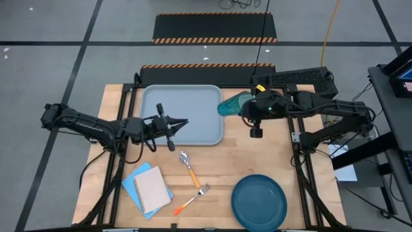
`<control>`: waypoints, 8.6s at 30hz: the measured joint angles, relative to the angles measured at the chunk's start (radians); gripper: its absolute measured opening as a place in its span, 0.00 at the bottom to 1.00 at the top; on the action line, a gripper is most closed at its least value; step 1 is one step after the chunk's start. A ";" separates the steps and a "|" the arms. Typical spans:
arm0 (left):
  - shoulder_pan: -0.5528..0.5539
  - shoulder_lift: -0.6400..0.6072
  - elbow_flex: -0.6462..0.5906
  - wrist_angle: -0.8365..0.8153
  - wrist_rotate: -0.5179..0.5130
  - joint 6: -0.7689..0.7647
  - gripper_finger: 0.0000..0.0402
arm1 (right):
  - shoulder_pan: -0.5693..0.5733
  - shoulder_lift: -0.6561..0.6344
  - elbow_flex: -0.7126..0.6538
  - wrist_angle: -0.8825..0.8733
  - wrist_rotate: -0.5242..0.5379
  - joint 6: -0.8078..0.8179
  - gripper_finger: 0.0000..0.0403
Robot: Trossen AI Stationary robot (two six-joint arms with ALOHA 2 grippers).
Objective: Pick and place plate/cup/fork/spoon on tray
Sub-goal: Put the blue cup on the top right of the light blue tray, then put the blue plate on the light blue tray to the bottom left of the blue cup
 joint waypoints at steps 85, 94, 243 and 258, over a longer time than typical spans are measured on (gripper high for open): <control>-0.058 -0.001 0.000 -0.131 0.040 -0.081 0.08 | -0.503 0.699 0.378 0.011 -0.314 -0.325 0.04; -0.058 -0.001 0.000 -0.131 0.040 -0.076 0.08 | -0.504 0.699 0.323 0.094 -0.320 -0.344 0.04; -0.404 0.087 0.000 -0.016 -0.069 -0.394 0.08 | 1.066 0.705 0.040 0.368 0.205 1.330 0.47; -0.407 0.087 0.000 -0.017 -0.103 -0.359 0.08 | 1.047 0.712 -0.052 0.412 0.209 1.298 0.47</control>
